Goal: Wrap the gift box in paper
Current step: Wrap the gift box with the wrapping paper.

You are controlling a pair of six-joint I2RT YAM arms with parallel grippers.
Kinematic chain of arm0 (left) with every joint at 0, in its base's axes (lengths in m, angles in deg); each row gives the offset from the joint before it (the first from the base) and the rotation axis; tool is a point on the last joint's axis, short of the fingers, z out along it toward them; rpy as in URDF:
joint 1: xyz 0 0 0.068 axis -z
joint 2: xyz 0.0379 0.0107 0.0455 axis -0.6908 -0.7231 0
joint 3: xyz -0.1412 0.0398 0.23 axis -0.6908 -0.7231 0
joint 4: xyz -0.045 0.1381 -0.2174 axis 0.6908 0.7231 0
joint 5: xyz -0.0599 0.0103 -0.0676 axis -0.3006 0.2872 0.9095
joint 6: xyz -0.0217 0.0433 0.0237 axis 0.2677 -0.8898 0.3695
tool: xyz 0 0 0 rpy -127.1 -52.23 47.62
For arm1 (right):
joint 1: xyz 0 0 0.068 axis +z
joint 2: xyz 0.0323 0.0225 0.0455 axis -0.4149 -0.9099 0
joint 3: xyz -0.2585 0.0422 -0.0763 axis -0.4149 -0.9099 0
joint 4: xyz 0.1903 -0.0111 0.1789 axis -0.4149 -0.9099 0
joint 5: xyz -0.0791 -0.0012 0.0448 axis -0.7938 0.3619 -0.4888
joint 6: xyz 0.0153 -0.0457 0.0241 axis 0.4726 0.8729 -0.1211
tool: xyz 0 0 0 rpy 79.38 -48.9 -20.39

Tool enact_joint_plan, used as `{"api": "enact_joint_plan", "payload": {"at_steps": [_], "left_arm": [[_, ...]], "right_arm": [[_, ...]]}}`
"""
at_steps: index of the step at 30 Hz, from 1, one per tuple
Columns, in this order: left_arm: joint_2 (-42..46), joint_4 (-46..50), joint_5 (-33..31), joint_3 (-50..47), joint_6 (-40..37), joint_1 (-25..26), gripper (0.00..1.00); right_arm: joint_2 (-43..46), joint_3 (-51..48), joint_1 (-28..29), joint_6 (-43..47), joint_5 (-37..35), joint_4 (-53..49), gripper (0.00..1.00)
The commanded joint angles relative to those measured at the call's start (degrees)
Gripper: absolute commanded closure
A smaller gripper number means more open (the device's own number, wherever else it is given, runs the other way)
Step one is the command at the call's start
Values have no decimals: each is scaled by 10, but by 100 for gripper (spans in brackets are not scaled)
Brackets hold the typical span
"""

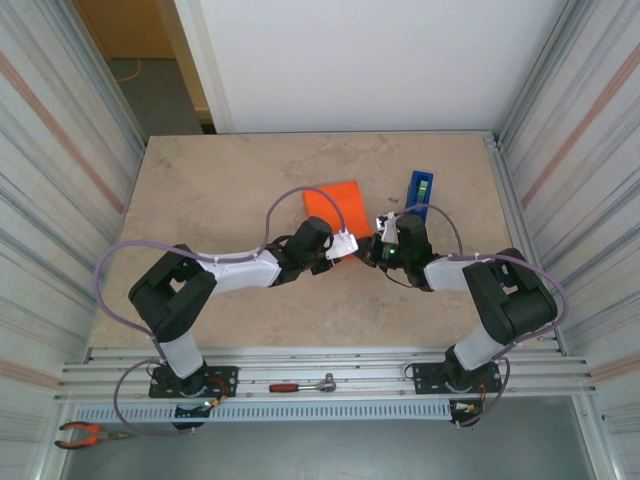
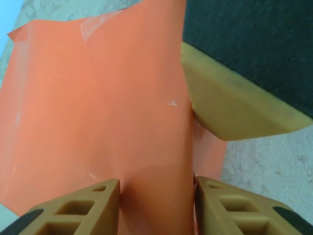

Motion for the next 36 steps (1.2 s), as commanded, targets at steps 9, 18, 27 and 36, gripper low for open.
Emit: {"api": "enact_joint_plan", "payload": {"at_steps": [9, 18, 27, 36], "left_arm": [[-12, 33, 2, -15, 8, 0, 58], [-5, 37, 2, -7, 5, 0, 58], [33, 57, 16, 16, 24, -1, 48], [109, 60, 36, 40, 139, -26, 32]], "right_arm": [[38, 11, -17, 11, 11, -18, 100], [61, 10, -36, 8, 13, -25, 100], [140, 16, -62, 27, 2, -105, 94], [148, 41, -57, 43, 2, -152, 85]]}}
